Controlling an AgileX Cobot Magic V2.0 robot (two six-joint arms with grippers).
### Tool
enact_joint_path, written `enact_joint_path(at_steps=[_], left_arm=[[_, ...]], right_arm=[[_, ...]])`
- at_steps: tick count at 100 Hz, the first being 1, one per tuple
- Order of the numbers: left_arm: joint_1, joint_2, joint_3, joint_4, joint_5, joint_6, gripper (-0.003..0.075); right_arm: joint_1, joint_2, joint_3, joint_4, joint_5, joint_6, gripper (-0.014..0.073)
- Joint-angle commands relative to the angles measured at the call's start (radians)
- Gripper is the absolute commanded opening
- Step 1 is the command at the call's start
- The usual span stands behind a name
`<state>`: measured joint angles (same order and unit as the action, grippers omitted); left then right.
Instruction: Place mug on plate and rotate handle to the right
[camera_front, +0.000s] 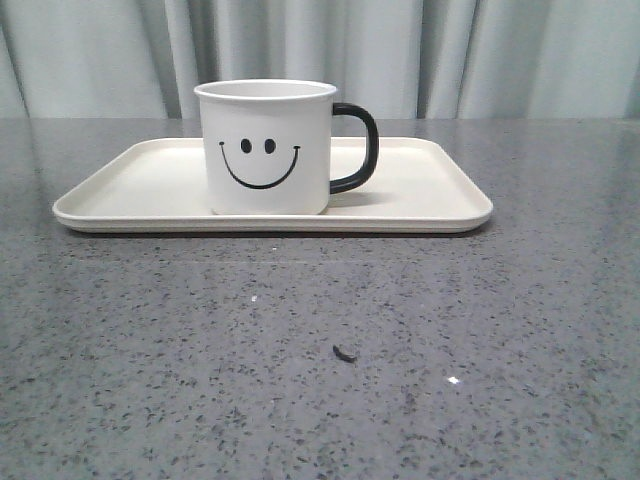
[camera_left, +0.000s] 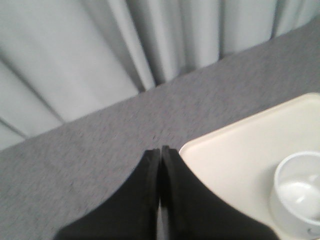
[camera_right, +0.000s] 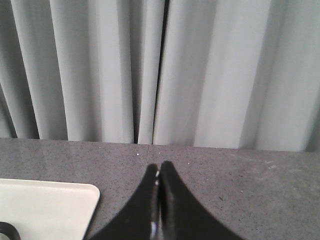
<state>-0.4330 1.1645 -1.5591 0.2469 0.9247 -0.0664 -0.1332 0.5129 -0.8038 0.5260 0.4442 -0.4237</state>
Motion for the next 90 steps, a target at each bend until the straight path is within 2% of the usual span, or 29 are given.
enact_joint_path(at_steps=[1, 18, 27, 42, 57, 69, 90], left_arm=[[-0.010, -0.161, 0.144, -0.048, -0.291, -0.013, -0.0019], [0.054, -0.496, 0.618, -0.050, -0.786, -0.013, -0.0019], [0.136, -0.658, 0.814, -0.073, -0.942, -0.013, -0.0019], [0.279, -0.869, 1.076, -0.184, -0.944, -0.013, -0.0019], [0.382, -1.011, 1.261, -0.192, -0.958, -0.013, -0.0019], [0.423, -1.089, 1.369, -0.192, -1.019, -0.013, -0.0019], [0.431, -1.142, 1.477, -0.188, -1.027, -0.013, -0.0019]], right_arm=[[-0.008, 0.000, -0.023, 0.018, -0.071, 0.000, -0.0099], [-0.008, 0.000, -0.023, 0.018, -0.070, 0.000, -0.0099], [-0.008, 0.000, -0.023, 0.018, -0.070, 0.000, -0.0099], [-0.008, 0.000, -0.023, 0.018, -0.070, 0.000, -0.0099], [-0.008, 0.000, -0.023, 0.018, -0.070, 0.000, -0.0099], [-0.008, 0.000, -0.023, 0.018, -0.070, 0.000, -0.0099], [-0.008, 0.000, -0.023, 0.018, -0.070, 0.000, -0.0099]])
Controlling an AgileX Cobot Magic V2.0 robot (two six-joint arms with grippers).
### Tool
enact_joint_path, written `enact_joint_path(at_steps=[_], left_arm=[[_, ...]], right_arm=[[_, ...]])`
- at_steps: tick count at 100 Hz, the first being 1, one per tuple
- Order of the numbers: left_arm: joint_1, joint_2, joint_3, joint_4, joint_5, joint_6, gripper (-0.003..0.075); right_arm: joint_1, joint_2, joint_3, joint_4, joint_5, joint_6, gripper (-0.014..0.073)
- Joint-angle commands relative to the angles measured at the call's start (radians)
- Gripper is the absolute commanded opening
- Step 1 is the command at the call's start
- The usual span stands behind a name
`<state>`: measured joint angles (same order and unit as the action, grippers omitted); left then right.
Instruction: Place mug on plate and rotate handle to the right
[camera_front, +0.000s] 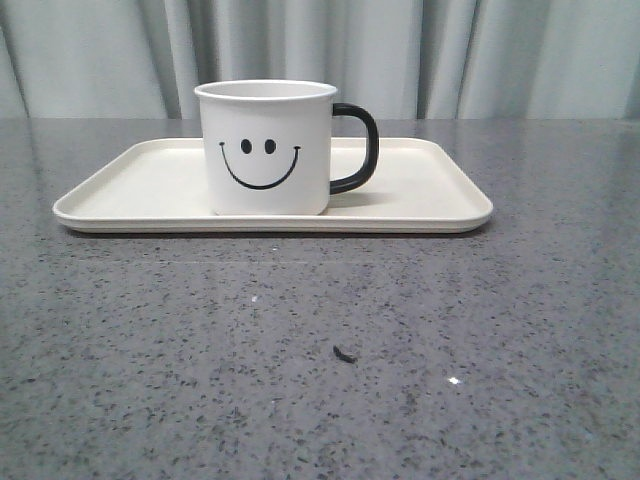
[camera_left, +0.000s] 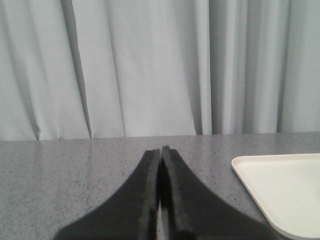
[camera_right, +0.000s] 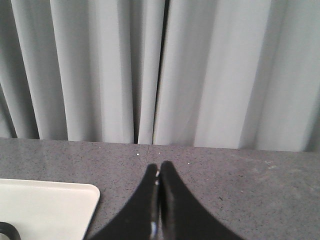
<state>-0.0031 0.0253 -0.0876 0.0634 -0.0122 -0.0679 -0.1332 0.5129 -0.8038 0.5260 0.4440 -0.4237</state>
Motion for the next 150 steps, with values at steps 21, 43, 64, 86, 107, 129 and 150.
enact_joint_path(at_steps=[21, 43, 64, 86, 107, 129, 150], left_arm=[[0.005, -0.064, 0.099, -0.005, -0.114, -0.008, -0.0019], [0.040, -0.063, 0.096, 0.067, -0.114, -0.008, -0.0019], [0.040, -0.063, 0.096, 0.067, -0.114, -0.008, -0.0019], [0.040, -0.063, 0.096, 0.067, -0.114, -0.008, -0.0019], [0.037, -0.063, 0.096, 0.067, -0.114, -0.008, -0.0019], [0.037, -0.063, 0.096, 0.067, -0.114, -0.008, -0.0019], [0.037, -0.063, 0.096, 0.067, -0.114, -0.008, -0.0019]], right_arm=[[-0.008, 0.000, -0.023, 0.018, -0.070, 0.000, -0.0099], [-0.008, 0.000, -0.023, 0.018, -0.070, 0.000, -0.0099], [-0.008, 0.000, -0.023, 0.018, -0.070, 0.000, -0.0099], [-0.008, 0.000, -0.023, 0.018, -0.070, 0.000, -0.0099], [-0.008, 0.000, -0.023, 0.018, -0.070, 0.000, -0.0099], [-0.008, 0.000, -0.023, 0.018, -0.070, 0.000, -0.0099], [0.021, -0.072, -0.001, 0.012, -0.088, 0.000, -0.0099]])
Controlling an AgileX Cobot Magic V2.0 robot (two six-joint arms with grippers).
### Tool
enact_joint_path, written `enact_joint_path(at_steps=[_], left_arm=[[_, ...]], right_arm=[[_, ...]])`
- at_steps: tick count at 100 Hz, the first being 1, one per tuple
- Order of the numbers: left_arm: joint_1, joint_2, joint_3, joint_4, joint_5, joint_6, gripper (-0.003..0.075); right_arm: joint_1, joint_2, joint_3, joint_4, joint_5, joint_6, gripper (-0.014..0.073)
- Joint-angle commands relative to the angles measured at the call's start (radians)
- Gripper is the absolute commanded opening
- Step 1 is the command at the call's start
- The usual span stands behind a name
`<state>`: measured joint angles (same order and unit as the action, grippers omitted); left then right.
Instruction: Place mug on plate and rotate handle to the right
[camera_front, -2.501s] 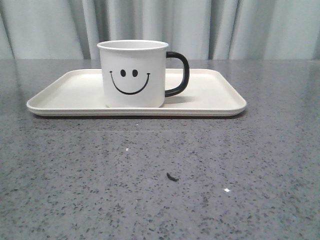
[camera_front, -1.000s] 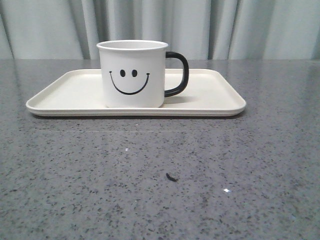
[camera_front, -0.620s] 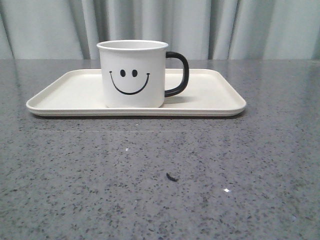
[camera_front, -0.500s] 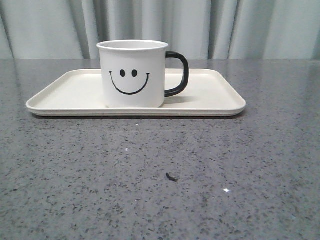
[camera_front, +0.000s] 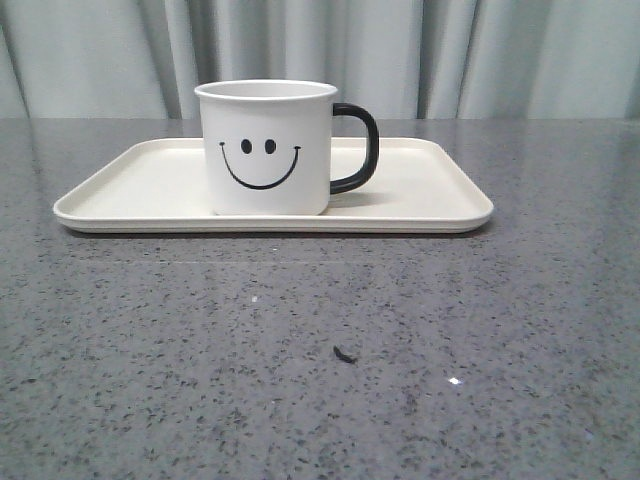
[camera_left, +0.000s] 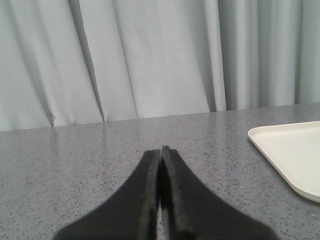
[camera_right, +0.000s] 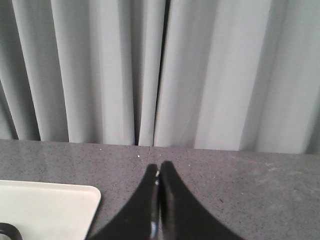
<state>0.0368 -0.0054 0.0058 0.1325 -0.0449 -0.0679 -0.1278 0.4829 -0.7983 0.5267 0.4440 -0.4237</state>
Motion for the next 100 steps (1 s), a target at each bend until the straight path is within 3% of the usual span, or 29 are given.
enact_joint_path(at_steps=[1, 15, 35, 65, 100], left_arm=[[-0.003, -0.032, 0.002, -0.002, -0.082, -0.008, -0.0019], [-0.003, -0.032, 0.002, -0.002, -0.082, -0.008, -0.0019], [-0.003, -0.032, 0.002, -0.002, -0.082, -0.008, -0.0019], [-0.003, -0.032, 0.002, -0.002, -0.082, -0.008, -0.0019], [-0.003, -0.032, 0.002, -0.002, -0.082, -0.008, -0.0019]], right_arm=[[0.019, -0.054, -0.003, 0.011, -0.092, 0.000, -0.0099], [0.120, -0.212, 0.109, 0.002, -0.179, -0.002, -0.0099], [0.250, -0.433, 0.346, -0.124, -0.282, -0.016, -0.0099], [0.258, -0.508, 0.590, -0.135, -0.302, -0.016, -0.0099], [0.257, -0.509, 0.761, -0.123, -0.459, -0.016, -0.0099]])
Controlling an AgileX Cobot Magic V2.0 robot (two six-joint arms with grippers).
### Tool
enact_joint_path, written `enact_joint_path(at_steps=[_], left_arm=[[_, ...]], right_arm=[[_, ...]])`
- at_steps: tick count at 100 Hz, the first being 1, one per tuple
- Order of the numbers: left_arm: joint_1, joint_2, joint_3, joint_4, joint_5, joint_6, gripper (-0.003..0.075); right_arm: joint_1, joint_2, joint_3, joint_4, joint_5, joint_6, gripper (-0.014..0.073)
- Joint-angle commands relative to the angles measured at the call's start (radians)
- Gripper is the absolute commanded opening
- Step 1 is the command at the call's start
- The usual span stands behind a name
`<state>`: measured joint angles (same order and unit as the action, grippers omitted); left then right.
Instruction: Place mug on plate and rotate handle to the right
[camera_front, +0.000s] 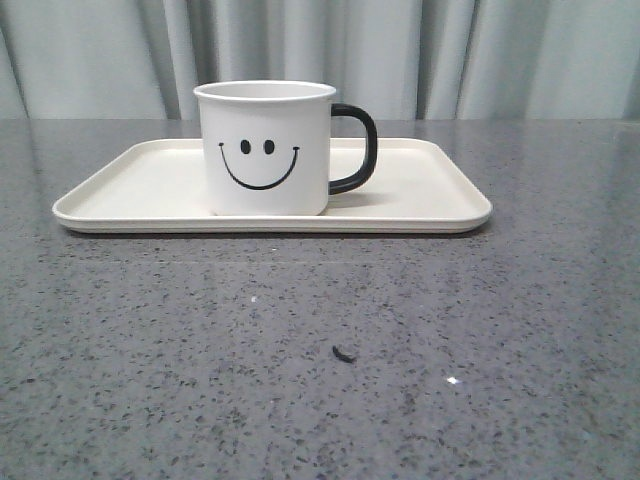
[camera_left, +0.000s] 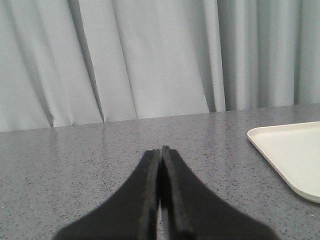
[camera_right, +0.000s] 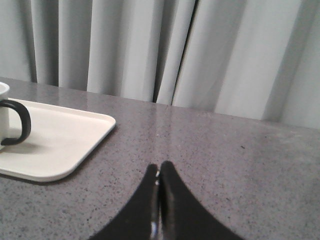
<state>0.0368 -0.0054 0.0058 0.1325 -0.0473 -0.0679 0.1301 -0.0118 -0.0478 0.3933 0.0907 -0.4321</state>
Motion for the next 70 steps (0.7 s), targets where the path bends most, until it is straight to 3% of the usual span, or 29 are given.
enact_joint_path(at_steps=[1, 52, 70], left_arm=[[-0.003, -0.032, 0.002, -0.002, -0.079, -0.008, -0.0019], [-0.003, -0.032, 0.002, -0.002, -0.079, -0.008, -0.0019], [-0.003, -0.032, 0.002, -0.002, -0.079, -0.008, -0.0019]], right_arm=[[-0.001, -0.014, 0.013, 0.012, -0.109, -0.007, -0.0099], [-0.001, -0.014, 0.074, 0.022, -0.137, -0.007, -0.0099], [-0.001, -0.014, 0.074, -0.116, -0.137, 0.111, -0.0099]])
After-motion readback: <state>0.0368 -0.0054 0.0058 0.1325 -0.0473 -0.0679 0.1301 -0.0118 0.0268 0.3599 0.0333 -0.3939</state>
